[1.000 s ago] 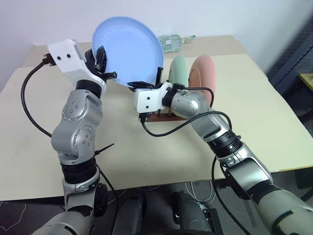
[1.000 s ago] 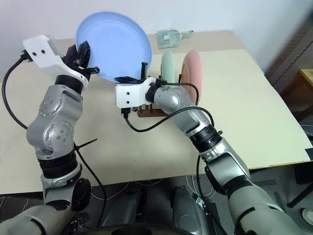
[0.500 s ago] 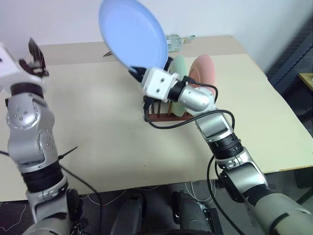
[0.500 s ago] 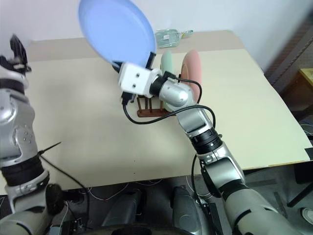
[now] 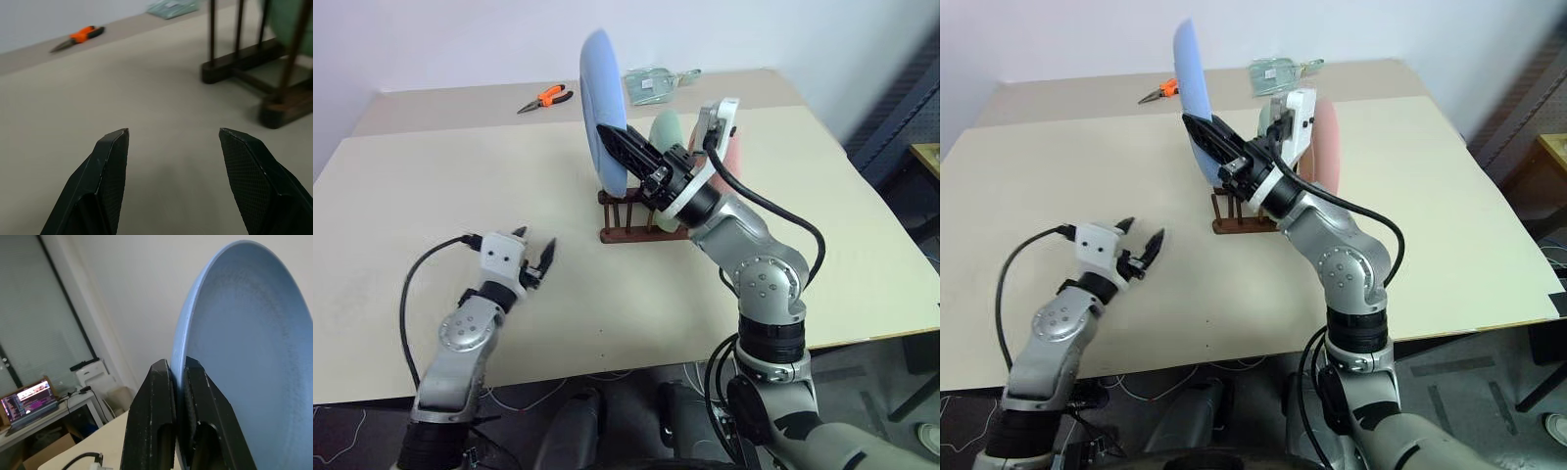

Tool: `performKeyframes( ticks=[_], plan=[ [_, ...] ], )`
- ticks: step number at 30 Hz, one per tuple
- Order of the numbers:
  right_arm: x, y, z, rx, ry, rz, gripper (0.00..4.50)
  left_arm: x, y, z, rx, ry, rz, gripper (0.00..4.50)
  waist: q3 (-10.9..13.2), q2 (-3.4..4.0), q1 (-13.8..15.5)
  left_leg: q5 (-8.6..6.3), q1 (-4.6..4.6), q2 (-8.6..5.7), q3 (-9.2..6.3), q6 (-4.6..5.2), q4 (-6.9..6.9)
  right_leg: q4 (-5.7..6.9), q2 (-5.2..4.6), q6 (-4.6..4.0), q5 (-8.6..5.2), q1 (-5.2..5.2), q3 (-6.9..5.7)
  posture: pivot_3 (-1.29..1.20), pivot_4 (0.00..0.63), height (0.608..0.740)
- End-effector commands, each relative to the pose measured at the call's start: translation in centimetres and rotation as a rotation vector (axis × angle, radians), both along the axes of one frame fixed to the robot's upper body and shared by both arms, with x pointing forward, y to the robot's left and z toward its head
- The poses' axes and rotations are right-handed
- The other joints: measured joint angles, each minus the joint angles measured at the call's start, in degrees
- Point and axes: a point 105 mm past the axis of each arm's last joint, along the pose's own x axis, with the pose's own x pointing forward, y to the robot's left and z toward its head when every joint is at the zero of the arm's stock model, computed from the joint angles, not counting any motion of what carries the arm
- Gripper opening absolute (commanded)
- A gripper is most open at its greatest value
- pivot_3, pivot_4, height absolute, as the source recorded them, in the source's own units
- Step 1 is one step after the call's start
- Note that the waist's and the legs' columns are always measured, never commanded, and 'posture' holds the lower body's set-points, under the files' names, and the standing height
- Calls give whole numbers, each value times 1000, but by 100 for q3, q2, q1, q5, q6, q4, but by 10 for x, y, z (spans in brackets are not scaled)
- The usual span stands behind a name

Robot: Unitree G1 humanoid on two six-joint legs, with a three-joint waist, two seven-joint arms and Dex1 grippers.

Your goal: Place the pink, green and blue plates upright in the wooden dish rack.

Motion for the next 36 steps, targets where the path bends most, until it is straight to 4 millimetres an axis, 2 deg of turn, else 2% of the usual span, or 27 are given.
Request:
performKeyframes(
  ticks=[1,5,15,18,20,24,25,34,35,36],
  plan=[
    [-12,2,10,30,-29,1,0,-5,-12,17,-19,-69,-59,2980,0,1,4,0,0,-1,1,0,0,0,2,0,0,0,0,0,150,739],
    [-6,3,-1,23,29,-50,0,-7,-20,20,-42,-70,-111,2980,-1,1,10,0,0,-2,3,1,3,-2,4,1,0,4,-1,0,150,739],
    [12,0,-13,17,127,-111,0,-21,-40,23,-57,-41,-262,2980,-1,1,5,0,0,-2,4,1,4,-1,6,1,0,4,-1,0,150,739],
    [15,1,-14,4,128,-116,987,-23,-44,23,-52,-36,-286,3031,0,2,2,0,0,-2,4,1,4,-1,7,1,0,4,-1,0,150,739],
    [17,1,-11,0,114,-128,1972,-24,-45,23,-51,-35,-288,3031,0,2,1,1,0,-2,4,1,4,-1,7,1,0,4,-1,0,150,739],
    [16,3,-3,-102,-23,-160,4072,-24,-45,21,-41,-25,-292,3031,1,5,3,1,0,-2,5,2,6,-1,8,1,0,4,-2,0,150,739],
    [16,4,-1,-120,-52,-164,4459,-24,-46,21,-40,-24,-293,3031,1,5,3,1,0,-2,5,2,6,-1,8,1,0,4,-2,0,150,739],
    [15,-5,26,-351,-400,-275,4459,-24,-50,20,-35,-24,-301,3031,1,4,9,1,-1,-2,5,2,9,-3,7,2,0,8,-5,0,150,739],
    [17,-12,32,-387,-461,-318,4459,-23,-49,20,-29,-26,-296,3031,1,5,10,1,-1,-2,6,2,8,-3,7,2,-1,8,-5,0,150,739],
    [23,-35,44,-429,-522,-407,4459,-22,-45,20,-20,-30,-277,3031,2,5,14,1,-1,-2,6,2,8,-4,7,2,0,8,-5,0,150,739]
  ],
)
